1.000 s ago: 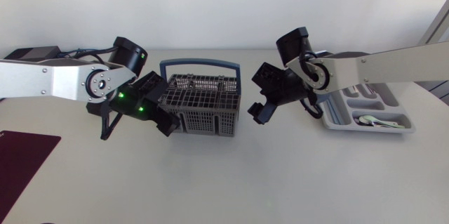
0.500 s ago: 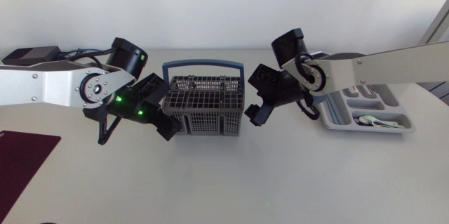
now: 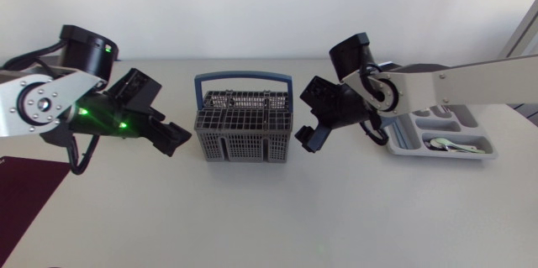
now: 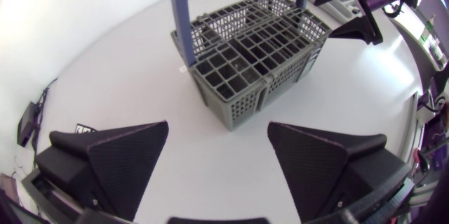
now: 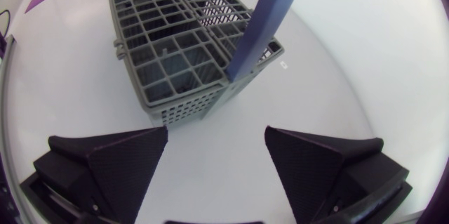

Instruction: Transfer all utensils from the basket to the drawer tray.

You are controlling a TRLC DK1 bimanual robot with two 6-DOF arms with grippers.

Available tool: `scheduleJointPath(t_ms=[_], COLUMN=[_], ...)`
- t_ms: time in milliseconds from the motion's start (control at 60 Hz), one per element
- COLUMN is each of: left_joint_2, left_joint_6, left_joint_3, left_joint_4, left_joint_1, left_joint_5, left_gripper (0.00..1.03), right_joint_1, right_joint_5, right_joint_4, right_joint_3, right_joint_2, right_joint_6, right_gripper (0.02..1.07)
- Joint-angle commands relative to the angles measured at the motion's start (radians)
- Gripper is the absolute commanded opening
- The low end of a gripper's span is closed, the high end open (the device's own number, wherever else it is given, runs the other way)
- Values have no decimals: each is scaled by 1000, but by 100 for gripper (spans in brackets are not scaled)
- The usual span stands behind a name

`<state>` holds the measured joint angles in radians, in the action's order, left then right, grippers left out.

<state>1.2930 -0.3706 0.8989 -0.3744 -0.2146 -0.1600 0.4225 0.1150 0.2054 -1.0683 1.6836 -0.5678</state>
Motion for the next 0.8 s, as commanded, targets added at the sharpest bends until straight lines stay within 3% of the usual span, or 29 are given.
scheduleJointPath(t_ms=[0, 300, 783], left_joint_2=[-63, -259, -534], left_joint_6=[-2, 70, 102], left_joint_3=[-34, -97, -250], left_joint_4=[-9, 22, 120], left_joint_1=[27, 90, 106], left_joint_5=[-13, -10, 36], left_gripper=[99, 99, 99], right_joint_1=[-13, -73, -248], right_joint_5=[-12, -48, -77], right_joint_4=[-6, -3, -41], right_joint_3=[47, 171, 352], right_joint_2=[-70, -302, -644], right_joint_6=[28, 32, 181], right_gripper=[102, 102, 102])
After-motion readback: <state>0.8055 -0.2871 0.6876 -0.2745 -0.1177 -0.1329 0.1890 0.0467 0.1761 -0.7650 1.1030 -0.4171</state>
